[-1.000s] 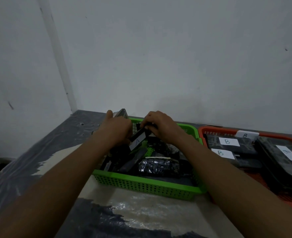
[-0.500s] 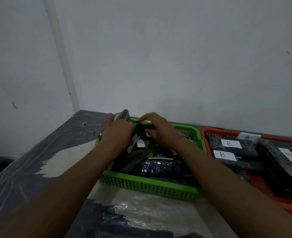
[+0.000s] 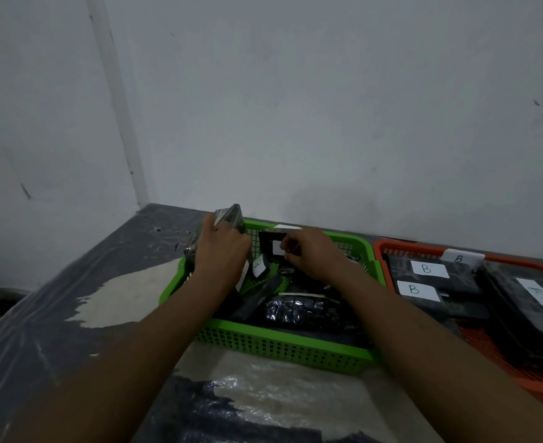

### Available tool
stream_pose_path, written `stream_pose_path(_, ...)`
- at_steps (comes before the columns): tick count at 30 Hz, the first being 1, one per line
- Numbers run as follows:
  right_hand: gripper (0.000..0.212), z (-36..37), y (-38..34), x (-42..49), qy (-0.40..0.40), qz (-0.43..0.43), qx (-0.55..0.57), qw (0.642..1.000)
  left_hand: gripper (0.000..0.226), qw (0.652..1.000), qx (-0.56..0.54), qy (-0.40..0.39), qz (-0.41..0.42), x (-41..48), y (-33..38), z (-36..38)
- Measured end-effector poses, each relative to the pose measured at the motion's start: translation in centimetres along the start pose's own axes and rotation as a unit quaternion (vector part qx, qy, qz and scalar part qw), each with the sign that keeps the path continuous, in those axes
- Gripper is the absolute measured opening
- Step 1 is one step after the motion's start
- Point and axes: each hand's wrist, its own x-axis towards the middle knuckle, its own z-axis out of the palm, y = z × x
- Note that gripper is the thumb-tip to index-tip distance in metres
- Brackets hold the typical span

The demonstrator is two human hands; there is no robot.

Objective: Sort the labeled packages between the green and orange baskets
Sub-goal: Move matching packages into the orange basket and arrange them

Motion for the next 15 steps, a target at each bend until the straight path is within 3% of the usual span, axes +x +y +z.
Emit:
stream_pose_path(7, 0.025, 0.3, 0.4, 0.3, -0.02, 0.009, -0.011, 1.0, 0.015, 0.998, -0.021, 0.02, 0.059, -0.4, -1.0, 0.5)
stream_pose_path(10, 0.029, 0.7, -0.3, 1.2, -0.038, 0.004, 0.004, 0.999, 0.02, 0.988, -0.064, 0.123, 0.072, -1.4, -2.0, 1.1)
stream_pose_path(12, 0.037, 1.0, -0.9, 2.1, -0.084, -0.003, -0.017, 0.996, 0.037, 0.976, -0.116, 0.179, 0.031, -2.2, -2.5, 1.7)
stream_pose_path(15, 0.053, 1.5, -1.5, 3.1, -0.146, 0.001, -0.056, 0.988, 0.069, 0.97, -0.199, 0.132, -0.037, -3.1, -2.6, 2.4)
